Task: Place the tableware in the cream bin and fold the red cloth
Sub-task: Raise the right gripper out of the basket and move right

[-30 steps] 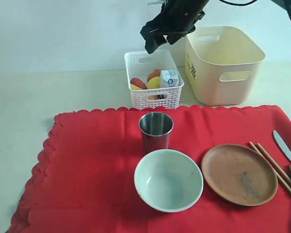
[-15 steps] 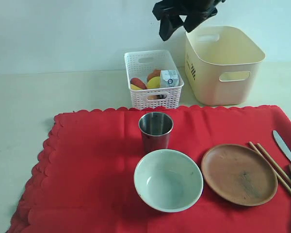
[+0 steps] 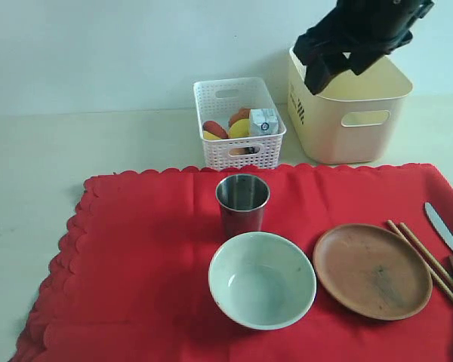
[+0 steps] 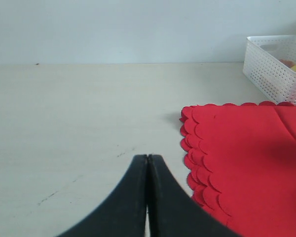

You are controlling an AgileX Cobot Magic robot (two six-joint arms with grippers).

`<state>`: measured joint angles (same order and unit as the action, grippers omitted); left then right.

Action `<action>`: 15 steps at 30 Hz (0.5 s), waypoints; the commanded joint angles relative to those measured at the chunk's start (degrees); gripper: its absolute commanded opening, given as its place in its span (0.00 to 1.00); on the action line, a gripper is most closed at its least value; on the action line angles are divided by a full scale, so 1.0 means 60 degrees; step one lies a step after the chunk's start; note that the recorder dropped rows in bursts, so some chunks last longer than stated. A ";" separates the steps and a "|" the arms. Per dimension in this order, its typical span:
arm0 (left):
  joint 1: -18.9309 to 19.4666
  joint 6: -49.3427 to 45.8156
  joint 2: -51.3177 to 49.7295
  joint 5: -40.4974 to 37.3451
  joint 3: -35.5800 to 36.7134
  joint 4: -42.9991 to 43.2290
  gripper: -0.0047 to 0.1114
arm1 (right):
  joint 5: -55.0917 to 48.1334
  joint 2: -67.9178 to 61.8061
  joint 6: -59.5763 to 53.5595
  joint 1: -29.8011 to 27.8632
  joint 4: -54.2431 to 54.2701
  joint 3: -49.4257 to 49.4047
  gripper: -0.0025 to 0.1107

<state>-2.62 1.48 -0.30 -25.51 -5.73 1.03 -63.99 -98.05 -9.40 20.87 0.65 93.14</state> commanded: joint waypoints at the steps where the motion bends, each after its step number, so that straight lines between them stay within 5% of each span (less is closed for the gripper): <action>1: 0.0014 -0.0005 0.0049 0.0113 0.0024 -0.0042 0.04 | 0.0785 0.0971 0.0292 -0.0030 -0.0108 -0.1367 0.59; 10: 0.0014 -0.0005 0.0049 0.0113 0.0024 -0.0042 0.04 | 0.1318 0.1542 0.0289 -0.0030 0.0252 -0.3301 0.59; 15: 0.0014 -0.0005 0.0049 0.0113 0.0024 -0.0042 0.04 | 0.2382 0.1525 -0.0524 -0.0030 0.2128 -0.4083 0.59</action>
<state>-2.62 1.48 -0.30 -25.51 -5.73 1.03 -54.03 -89.29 -9.55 20.87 7.45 70.50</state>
